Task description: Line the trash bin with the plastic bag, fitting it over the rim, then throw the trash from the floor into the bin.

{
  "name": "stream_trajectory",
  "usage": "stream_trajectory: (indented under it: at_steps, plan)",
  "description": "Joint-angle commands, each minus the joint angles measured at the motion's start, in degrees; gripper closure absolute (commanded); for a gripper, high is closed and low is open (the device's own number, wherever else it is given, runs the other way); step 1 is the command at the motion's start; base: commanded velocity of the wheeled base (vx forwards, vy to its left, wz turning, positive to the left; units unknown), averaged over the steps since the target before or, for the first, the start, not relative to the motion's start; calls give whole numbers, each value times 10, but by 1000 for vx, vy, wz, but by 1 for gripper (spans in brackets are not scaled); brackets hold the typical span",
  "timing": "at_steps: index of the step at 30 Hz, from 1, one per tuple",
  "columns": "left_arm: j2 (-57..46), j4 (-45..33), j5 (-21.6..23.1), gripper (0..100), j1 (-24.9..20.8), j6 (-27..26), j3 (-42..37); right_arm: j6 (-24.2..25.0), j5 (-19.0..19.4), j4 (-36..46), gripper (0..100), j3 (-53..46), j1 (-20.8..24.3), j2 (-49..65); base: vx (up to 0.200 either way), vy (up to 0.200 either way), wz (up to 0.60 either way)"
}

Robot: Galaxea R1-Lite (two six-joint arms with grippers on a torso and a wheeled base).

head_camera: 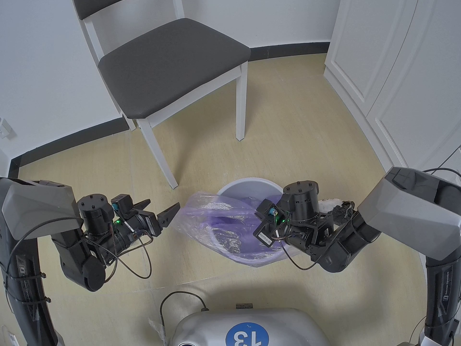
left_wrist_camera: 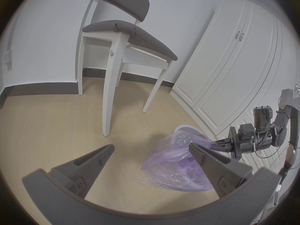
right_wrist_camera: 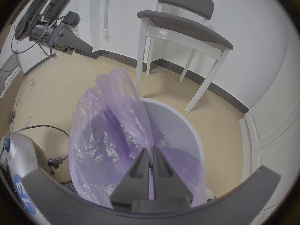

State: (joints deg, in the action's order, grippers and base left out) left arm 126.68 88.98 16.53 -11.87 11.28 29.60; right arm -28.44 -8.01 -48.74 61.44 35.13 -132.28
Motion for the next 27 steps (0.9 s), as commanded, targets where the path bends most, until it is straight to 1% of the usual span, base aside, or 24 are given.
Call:
stream_trajectory:
  at_steps: [1,4,6,8,13,14,15,18,19,22,27]
  plan:
    - [0,10,0,0,-1,0,-1,1,0,3,100,22,-12,17,0,0,0]
    - [1,10,0,0,-2,0,-2,1,-2,2,100,54,-24,11,0,0,0]
    - [1,10,0,0,-2,0,-1,12,-12,6,100,82,-30,-3,0,0,0]
    - [1,10,0,0,-2,0,0,17,-15,7,100,94,-31,-11,0,0,0]
    - [5,10,0,0,-1,0,3,33,-34,42,100,174,-45,-54,0,0,0]
    - [6,10,0,0,-1,0,4,46,-38,44,100,192,-47,-63,0,0,0]
    - [6,10,0,0,-1,0,4,55,-39,47,100,205,-48,-69,0,0,0]
    - [6,10,0,0,-2,0,4,61,-39,57,100,233,-51,-84,0,0,0]
    - [6,10,0,0,-2,0,4,61,-39,57,100,233,-51,-84,0,0,0]
    - [6,10,0,0,-3,0,4,63,-39,58,100,283,-52,-111,0,0,0]
    - [6,10,0,0,-2,0,4,65,-39,66,100,318,-56,-124,0,0,0]
